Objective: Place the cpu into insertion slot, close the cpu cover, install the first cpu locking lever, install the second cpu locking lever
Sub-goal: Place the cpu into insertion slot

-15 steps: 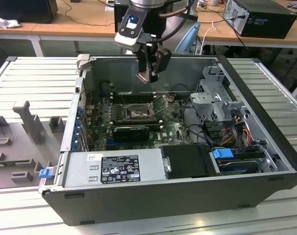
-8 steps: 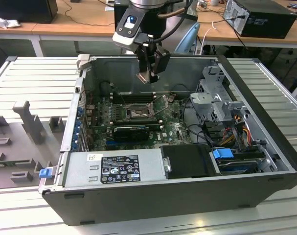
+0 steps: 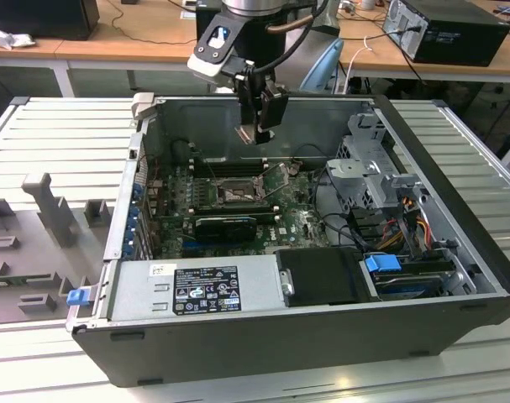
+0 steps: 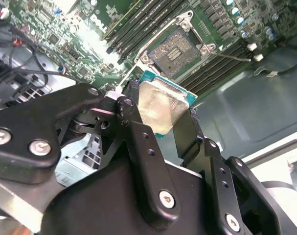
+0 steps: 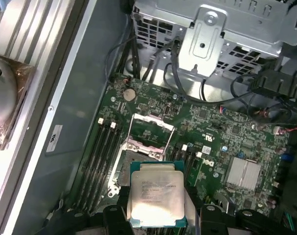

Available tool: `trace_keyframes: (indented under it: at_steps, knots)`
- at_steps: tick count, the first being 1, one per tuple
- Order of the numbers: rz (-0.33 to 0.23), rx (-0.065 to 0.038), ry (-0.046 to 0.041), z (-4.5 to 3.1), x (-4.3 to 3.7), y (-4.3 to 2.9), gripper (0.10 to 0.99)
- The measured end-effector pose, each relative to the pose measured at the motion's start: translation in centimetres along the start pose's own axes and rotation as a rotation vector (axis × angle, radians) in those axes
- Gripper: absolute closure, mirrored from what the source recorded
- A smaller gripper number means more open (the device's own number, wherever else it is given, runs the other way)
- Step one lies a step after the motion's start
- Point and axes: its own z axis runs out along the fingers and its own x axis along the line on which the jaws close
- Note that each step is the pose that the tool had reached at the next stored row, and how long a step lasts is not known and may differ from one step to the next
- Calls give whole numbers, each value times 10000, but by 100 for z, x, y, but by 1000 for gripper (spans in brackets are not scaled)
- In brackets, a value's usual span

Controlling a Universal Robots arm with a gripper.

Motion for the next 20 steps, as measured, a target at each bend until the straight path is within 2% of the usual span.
trace_keyframes:
  at_steps: [8,11,20]
  knots:
    - [1046,-20,-92,13,0,-1,565]
    - [1769,-34,-156,21,0,-2,565]
    - [2483,-48,-219,28,0,-3,565]
